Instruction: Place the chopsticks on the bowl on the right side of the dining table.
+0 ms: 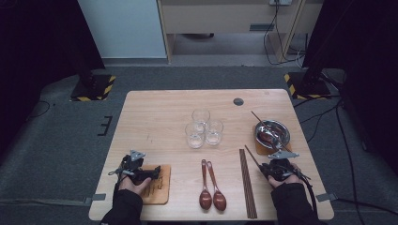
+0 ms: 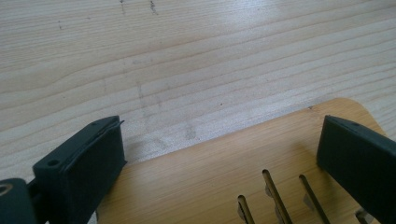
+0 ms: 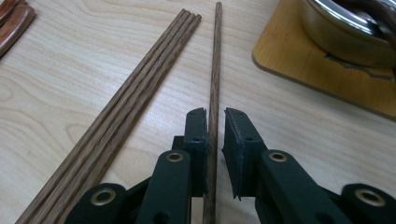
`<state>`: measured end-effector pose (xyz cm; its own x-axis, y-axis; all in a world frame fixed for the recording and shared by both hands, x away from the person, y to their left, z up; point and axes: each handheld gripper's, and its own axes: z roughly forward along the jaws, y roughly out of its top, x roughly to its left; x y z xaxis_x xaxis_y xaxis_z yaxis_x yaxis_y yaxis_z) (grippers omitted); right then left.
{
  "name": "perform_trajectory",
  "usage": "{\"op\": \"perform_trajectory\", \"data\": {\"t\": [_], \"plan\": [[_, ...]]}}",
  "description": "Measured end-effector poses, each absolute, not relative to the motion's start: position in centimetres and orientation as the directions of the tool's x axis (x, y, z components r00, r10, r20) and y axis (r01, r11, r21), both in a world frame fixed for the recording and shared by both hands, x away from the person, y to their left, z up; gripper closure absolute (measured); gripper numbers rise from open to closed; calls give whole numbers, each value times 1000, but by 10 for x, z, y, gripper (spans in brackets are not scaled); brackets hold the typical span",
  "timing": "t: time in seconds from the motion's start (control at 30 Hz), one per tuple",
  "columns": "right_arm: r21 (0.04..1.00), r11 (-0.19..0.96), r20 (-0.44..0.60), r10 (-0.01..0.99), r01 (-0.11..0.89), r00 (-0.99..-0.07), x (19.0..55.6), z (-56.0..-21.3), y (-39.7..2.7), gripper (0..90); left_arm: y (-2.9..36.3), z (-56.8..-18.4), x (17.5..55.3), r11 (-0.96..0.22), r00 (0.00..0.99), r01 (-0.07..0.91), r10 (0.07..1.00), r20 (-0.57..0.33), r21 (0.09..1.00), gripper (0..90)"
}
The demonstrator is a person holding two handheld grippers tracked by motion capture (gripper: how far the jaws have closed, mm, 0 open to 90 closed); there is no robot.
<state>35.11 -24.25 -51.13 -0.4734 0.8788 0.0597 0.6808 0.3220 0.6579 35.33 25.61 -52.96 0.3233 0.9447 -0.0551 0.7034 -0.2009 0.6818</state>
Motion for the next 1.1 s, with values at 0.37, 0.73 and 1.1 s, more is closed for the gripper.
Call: {"op": "perform_trajectory", "data": {"t": [0.37, 0.73, 1.1], "plan": [[644, 330, 75, 871, 691, -486, 333, -514, -252, 821, 256, -530, 353, -201, 324, 704, 944, -56, 681, 0], [630, 342, 62, 873, 698, -484, 336, -515, -251, 850, 256, -530, 353, -201, 324, 704, 945, -56, 681, 0], [643, 346, 49, 872, 683, -488, 353, -516, -247, 849, 256, -530, 353, -201, 324, 704, 945, -56, 681, 0]]}}
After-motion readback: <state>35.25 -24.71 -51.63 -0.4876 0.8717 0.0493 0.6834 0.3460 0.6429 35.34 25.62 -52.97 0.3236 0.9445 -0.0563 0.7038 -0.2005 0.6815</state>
